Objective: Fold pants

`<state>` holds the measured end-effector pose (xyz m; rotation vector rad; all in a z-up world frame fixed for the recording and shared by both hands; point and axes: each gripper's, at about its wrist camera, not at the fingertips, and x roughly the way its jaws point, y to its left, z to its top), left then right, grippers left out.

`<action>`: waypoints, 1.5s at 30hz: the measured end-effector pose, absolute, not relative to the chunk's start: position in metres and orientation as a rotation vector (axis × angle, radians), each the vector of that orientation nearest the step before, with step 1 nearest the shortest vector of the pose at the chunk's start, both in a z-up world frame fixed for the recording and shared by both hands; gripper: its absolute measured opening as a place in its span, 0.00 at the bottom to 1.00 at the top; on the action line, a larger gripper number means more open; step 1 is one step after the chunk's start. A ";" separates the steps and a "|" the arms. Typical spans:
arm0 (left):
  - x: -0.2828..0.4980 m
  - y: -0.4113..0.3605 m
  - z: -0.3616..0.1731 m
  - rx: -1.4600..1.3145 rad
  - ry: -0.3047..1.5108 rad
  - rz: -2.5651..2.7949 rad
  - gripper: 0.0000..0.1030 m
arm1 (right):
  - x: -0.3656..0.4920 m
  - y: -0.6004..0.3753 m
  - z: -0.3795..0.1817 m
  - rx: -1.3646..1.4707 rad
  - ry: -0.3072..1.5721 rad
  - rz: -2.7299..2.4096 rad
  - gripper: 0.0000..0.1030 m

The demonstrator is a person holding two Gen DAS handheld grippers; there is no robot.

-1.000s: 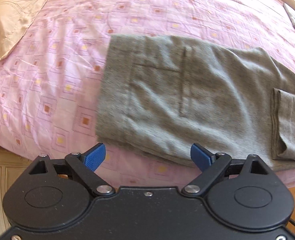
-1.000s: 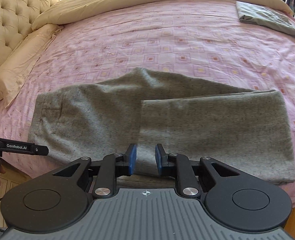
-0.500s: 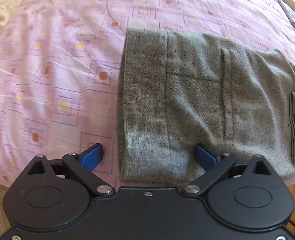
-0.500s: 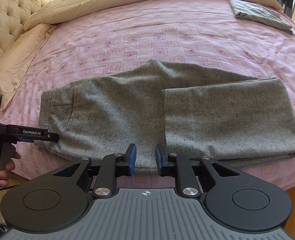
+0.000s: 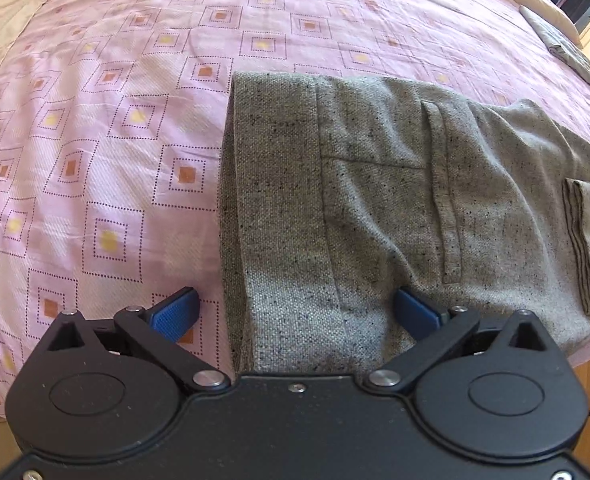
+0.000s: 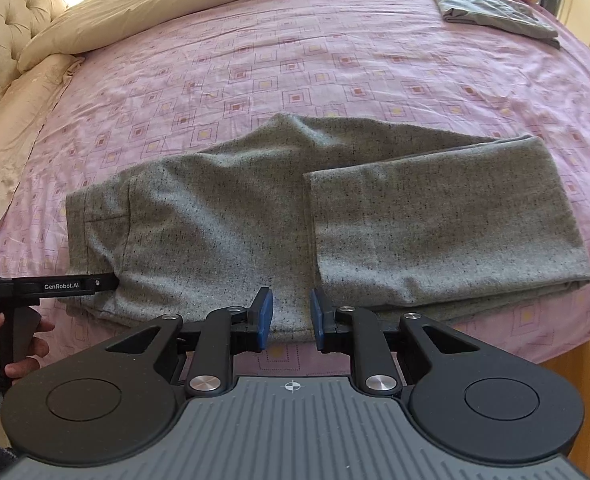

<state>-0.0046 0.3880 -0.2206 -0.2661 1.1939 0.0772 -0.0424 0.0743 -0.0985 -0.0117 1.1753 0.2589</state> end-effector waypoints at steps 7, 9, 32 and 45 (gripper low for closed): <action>-0.010 0.405 -0.197 -0.418 1.166 0.000 0.34 | -0.038 0.081 -0.109 0.013 1.195 0.258 0.20; -0.012 0.406 -0.188 -0.407 1.155 0.001 0.30 | -0.033 0.081 -0.114 0.016 1.188 0.267 0.20; -0.004 0.376 -0.115 -0.310 1.056 0.001 0.15 | 0.074 0.097 -0.164 -0.048 1.168 0.307 0.05; 0.007 0.255 -0.031 -0.152 0.918 0.024 0.11 | 0.007 0.048 -0.190 -0.019 1.385 0.557 0.03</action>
